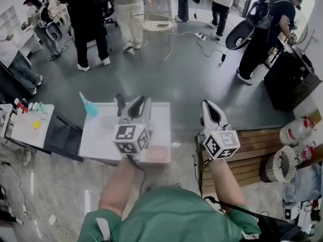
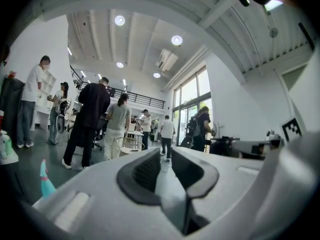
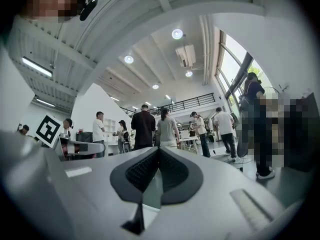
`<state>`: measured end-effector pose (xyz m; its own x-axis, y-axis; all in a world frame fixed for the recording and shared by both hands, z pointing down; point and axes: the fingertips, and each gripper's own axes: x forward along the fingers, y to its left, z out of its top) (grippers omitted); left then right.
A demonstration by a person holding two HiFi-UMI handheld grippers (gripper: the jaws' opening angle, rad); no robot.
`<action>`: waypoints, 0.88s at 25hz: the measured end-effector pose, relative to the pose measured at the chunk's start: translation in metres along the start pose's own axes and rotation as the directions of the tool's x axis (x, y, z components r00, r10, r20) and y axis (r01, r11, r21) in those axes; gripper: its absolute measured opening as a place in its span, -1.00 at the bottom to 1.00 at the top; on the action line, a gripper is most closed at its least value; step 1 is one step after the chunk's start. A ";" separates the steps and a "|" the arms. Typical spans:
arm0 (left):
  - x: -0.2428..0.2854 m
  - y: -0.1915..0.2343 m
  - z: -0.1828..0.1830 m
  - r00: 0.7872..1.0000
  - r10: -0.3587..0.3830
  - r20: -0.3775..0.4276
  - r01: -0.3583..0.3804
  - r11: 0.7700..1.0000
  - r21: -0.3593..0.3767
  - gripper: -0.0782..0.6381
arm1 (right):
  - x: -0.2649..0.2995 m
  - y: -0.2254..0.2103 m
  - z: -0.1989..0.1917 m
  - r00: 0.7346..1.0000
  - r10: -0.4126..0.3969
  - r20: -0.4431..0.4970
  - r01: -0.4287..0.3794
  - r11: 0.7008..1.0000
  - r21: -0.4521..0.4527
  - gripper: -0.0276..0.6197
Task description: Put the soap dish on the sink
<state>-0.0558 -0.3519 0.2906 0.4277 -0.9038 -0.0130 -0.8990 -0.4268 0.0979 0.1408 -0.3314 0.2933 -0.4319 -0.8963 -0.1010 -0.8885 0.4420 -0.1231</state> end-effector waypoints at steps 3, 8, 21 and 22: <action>-0.001 0.002 -0.002 1.000 0.001 -0.001 -0.001 1.000 -0.002 -0.60 | 0.000 0.002 -0.002 1.000 -0.001 0.000 0.001 1.000 0.002 -0.95; -0.004 0.001 -0.002 1.000 0.001 0.000 -0.001 1.000 -0.004 -0.61 | -0.003 0.004 -0.001 1.000 -0.003 0.001 0.003 1.000 0.004 -0.95; -0.011 -0.007 -0.004 1.000 0.007 -0.006 -0.008 1.000 -0.010 -0.62 | -0.015 0.009 0.004 1.000 0.022 0.011 -0.022 1.000 -0.004 -0.95; -0.011 -0.006 -0.004 1.000 0.009 -0.006 -0.009 1.000 -0.010 -0.62 | -0.015 0.009 0.003 1.000 0.022 0.011 -0.022 1.000 -0.002 -0.95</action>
<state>-0.0544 -0.3390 0.2939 0.4204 -0.9073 -0.0057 -0.9018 -0.4185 0.1079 0.1398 -0.3134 0.2904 -0.4499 -0.8857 -0.1145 -0.8790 0.4618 -0.1185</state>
